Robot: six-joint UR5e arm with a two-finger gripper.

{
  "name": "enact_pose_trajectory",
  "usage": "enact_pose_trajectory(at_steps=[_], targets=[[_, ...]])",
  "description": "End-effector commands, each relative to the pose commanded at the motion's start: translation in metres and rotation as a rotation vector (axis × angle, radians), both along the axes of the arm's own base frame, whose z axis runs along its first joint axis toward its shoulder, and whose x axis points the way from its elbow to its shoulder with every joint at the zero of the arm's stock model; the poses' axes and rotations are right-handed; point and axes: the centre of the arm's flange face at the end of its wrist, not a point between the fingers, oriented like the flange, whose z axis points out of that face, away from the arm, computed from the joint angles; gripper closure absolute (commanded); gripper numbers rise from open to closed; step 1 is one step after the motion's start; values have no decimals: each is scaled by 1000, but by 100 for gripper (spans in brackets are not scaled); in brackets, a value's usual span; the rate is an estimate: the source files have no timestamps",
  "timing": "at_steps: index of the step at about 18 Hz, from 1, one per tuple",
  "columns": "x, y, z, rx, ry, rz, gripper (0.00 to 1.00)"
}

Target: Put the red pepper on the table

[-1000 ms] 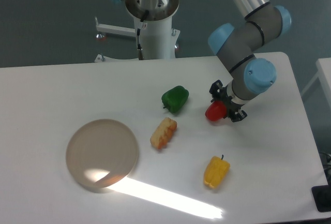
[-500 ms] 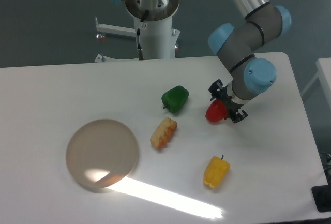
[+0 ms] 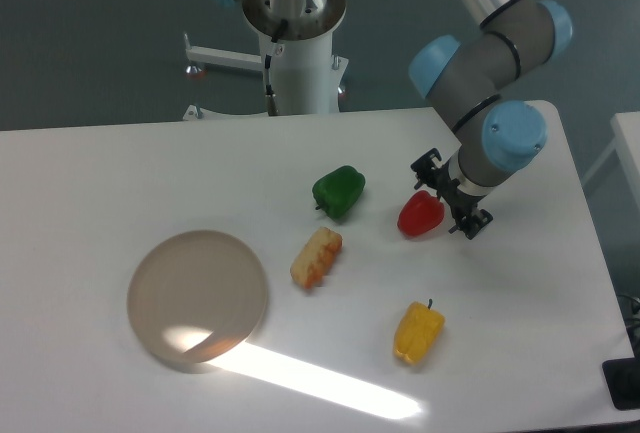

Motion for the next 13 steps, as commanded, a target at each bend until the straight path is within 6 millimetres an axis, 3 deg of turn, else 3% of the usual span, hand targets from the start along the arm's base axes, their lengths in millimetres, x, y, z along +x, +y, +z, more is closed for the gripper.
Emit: enact_pose_trajectory(at_steps=[7,13], targets=[[-14,10,32,87,98,-27,0],[-17,14,37,102,122,-23,0]])
